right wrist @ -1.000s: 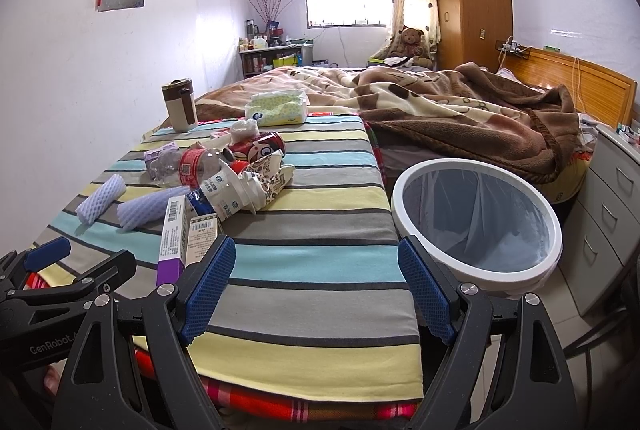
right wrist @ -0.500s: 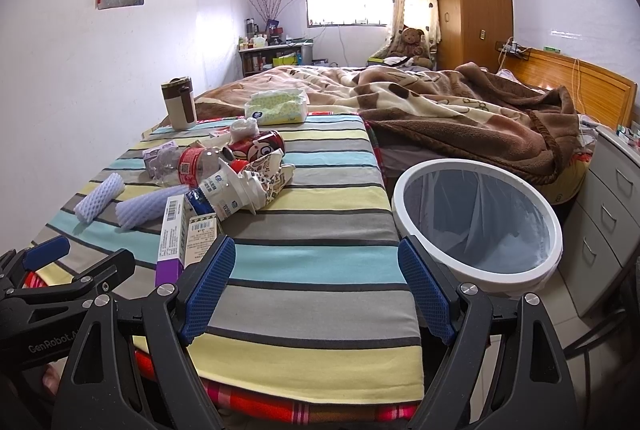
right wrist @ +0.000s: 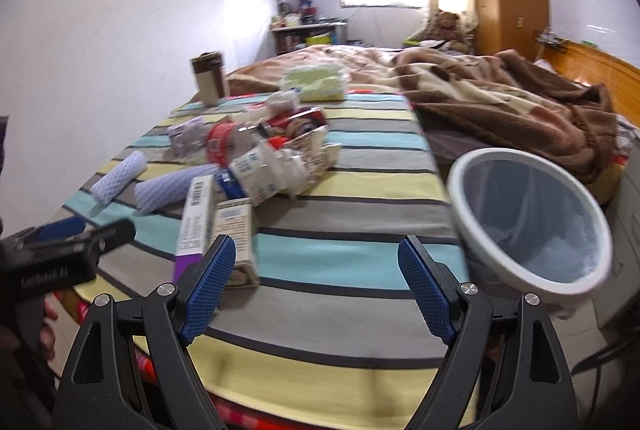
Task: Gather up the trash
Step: 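Grasp the white foam net with the left tool while the right tool grasps the small cardboard box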
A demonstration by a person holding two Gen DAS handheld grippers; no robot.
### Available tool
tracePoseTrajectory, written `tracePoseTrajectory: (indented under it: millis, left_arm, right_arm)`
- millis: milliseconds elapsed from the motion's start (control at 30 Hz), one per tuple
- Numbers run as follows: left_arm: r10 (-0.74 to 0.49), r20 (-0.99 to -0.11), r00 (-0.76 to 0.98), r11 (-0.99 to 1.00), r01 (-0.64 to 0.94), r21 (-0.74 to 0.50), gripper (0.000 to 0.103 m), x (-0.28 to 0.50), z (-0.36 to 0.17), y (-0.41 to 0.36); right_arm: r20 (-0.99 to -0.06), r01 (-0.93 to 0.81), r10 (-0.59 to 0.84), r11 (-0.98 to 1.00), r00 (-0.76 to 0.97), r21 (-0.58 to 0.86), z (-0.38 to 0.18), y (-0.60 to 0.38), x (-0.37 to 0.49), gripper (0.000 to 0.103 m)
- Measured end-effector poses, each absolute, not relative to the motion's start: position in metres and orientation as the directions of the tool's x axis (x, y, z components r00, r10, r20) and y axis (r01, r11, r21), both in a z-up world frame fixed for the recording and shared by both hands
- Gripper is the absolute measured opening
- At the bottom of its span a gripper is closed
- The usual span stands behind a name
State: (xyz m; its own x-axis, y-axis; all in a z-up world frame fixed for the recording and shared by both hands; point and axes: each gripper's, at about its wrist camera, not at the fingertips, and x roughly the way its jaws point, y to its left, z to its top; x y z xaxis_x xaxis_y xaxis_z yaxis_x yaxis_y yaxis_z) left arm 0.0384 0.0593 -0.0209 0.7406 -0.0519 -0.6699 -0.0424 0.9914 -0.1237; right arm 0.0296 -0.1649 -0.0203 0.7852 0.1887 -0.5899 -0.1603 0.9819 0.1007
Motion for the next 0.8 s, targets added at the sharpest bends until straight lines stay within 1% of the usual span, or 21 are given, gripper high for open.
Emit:
tracePoseTrajectory:
  millis: [167,300,467,500,533,567,700,800]
  left_arm:
    - [-0.054,-0.684,0.727,0.989,-0.057,-0.139,0.102,0.052,-0.023,0.081]
    - [-0.071,-0.690,0.721,0.991,-0.027,-0.130,0.100,0.065,-0.025,0.086]
    - [-0.089,-0.703,0.705,0.991,-0.011,-0.137,0.099,0.081,-0.031,0.090]
    - [-0.092,-0.705,0.703,0.991,-0.008,-0.137,0.099,0.083,-0.031,0.091]
    - [-0.095,-0.705,0.703,0.991,-0.003,-0.136,0.099,0.085,-0.031,0.092]
    - [-0.096,-0.706,0.702,0.991,0.004,-0.131,0.099,0.089,-0.032,0.092]
    - [-0.096,-0.717,0.691,0.993,0.020,-0.114,0.098,0.104,-0.033,0.094]
    - [-0.109,-0.723,0.682,0.994,0.052,-0.100,0.098,0.112,-0.034,0.091]
  right_arm:
    - [-0.621,-0.197,0.237,0.971,0.747,0.134,-0.030,-0.154,0.042,0.085]
    - [-0.639,-0.212,0.251,0.967,0.727,0.138,-0.034,-0.145,0.048,0.081]
    - [-0.662,-0.233,0.269,0.962,0.699,0.144,-0.039,-0.137,0.055,0.080]
    - [-0.665,-0.240,0.274,0.960,0.694,0.145,-0.040,-0.135,0.056,0.079]
    - [-0.669,-0.246,0.279,0.958,0.688,0.146,-0.041,-0.133,0.056,0.075]
    - [-0.674,-0.250,0.280,0.957,0.683,0.144,-0.042,-0.131,0.058,0.074]
    - [-0.682,-0.248,0.280,0.958,0.676,0.147,-0.044,-0.129,0.063,0.072]
    - [-0.687,-0.243,0.286,0.956,0.668,0.162,-0.046,-0.129,0.068,0.069]
